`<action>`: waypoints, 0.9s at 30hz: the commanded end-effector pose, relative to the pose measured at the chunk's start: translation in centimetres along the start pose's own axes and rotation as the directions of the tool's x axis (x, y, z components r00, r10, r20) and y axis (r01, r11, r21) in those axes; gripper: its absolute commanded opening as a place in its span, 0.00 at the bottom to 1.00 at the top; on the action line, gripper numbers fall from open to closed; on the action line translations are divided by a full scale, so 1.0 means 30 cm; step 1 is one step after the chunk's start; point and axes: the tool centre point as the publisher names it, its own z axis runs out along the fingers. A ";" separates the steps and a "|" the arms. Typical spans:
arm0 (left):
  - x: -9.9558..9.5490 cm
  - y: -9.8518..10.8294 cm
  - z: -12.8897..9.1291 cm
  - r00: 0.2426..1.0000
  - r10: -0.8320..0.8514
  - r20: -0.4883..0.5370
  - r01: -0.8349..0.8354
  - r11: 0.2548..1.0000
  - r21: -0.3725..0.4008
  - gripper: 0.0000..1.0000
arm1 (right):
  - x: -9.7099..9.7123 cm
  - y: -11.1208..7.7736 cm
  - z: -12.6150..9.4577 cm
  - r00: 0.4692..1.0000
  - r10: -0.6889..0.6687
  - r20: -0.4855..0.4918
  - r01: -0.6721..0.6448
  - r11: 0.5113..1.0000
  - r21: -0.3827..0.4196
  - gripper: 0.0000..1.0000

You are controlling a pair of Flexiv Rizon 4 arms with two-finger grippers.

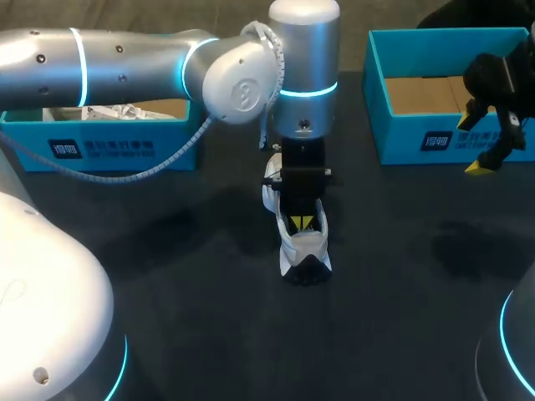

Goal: Take the shoe out of the shoebox, open the shoe tongue, remove and reinsert the insole, then place the shoe into the shoebox

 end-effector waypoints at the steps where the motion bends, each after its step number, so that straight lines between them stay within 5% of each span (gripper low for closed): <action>1: -0.013 0.002 0.016 1.000 -0.011 0.027 0.012 0.999 -0.037 0.00 | 0.000 0.001 0.002 1.000 0.001 0.001 -0.001 1.000 0.003 1.00; 7: -0.034 0.008 -0.009 0.997 -0.026 0.066 0.028 0.999 -0.043 0.00 | 0.000 0.001 0.002 1.000 0.001 0.001 -0.001 1.000 0.003 1.00; 21: -0.013 0.028 0.065 0.999 -0.041 -0.024 0.040 0.999 -0.029 0.00 | 0.000 0.001 0.002 1.000 0.001 0.001 -0.001 1.000 0.003 1.00; 27: 0.007 0.029 -0.017 0.996 -0.065 0.055 0.069 0.996 -0.063 0.00 | 0.000 0.001 0.002 1.000 0.001 0.001 -0.001 1.000 0.003 1.00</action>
